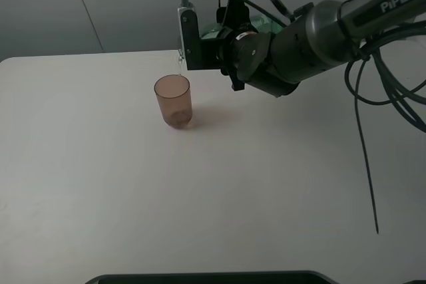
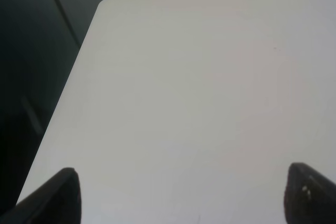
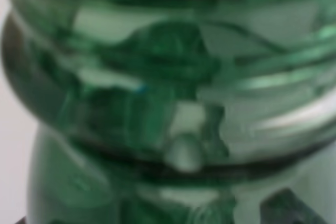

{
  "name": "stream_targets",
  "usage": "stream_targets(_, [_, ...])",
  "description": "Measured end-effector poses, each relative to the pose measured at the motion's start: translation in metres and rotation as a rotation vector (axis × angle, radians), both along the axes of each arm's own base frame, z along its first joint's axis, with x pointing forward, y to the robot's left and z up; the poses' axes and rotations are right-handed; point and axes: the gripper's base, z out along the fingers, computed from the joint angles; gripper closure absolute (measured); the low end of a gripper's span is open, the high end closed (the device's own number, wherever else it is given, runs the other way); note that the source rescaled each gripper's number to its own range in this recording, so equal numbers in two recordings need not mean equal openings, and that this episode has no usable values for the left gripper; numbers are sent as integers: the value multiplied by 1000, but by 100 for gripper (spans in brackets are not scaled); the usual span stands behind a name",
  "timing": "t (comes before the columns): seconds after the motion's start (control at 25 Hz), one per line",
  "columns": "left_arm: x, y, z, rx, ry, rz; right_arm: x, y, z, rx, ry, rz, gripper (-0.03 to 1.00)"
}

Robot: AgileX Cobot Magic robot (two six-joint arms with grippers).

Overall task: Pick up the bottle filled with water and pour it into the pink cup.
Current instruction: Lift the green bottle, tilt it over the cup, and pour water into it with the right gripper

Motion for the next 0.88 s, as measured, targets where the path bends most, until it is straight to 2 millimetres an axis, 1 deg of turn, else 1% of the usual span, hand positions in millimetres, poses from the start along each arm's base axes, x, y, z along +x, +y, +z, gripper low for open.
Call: stream_targets(0.88, [0,0,0,0,0,0,2,-1,2,-14,-18,17,96])
